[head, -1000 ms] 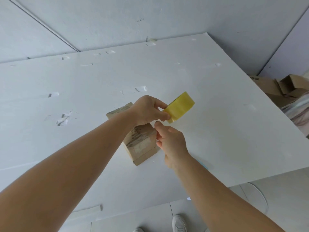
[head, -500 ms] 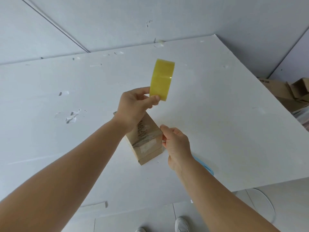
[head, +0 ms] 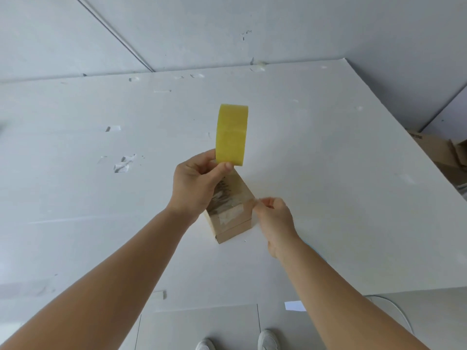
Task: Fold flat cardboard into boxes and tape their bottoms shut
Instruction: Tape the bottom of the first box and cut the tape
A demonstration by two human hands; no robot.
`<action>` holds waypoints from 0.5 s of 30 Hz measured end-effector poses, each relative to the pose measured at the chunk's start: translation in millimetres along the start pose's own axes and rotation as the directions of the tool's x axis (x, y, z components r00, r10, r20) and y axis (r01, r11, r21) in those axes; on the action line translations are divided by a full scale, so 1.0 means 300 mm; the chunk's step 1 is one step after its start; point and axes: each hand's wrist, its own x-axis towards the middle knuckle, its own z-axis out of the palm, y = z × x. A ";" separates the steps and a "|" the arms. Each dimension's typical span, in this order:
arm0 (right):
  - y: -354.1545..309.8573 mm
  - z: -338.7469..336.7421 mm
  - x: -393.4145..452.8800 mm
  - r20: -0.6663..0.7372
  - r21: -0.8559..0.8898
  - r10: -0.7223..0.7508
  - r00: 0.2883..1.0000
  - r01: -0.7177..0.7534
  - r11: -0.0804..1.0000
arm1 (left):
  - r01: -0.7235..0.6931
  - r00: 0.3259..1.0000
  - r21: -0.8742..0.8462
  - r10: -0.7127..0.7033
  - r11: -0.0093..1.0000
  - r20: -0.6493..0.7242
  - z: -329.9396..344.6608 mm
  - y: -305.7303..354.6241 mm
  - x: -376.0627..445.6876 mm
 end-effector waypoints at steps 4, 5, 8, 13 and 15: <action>-0.035 -0.005 -0.037 0.080 0.058 -0.368 0.926 0.365 0.929 | 0.014 1.000 -0.002 -0.014 1.000 0.018 0.007 0.009 0.000; -0.029 0.005 -0.052 0.161 0.060 -0.404 0.900 0.400 0.915 | 0.021 1.000 -0.009 -0.021 1.000 0.018 0.007 0.010 0.002; 0.010 0.021 -0.070 0.277 0.074 -0.359 0.891 0.353 0.933 | 0.050 0.999 -0.047 -0.050 0.998 0.008 0.000 0.012 0.006; -0.013 -0.015 -0.050 0.294 -0.090 -0.240 0.925 0.277 0.957 | 0.080 0.996 -0.034 -0.079 0.996 0.037 0.002 0.021 0.009; -0.035 -0.022 -0.037 0.238 -0.103 -0.345 0.908 0.377 0.921 | 0.074 0.996 -0.035 -0.072 0.997 0.059 0.003 0.028 0.009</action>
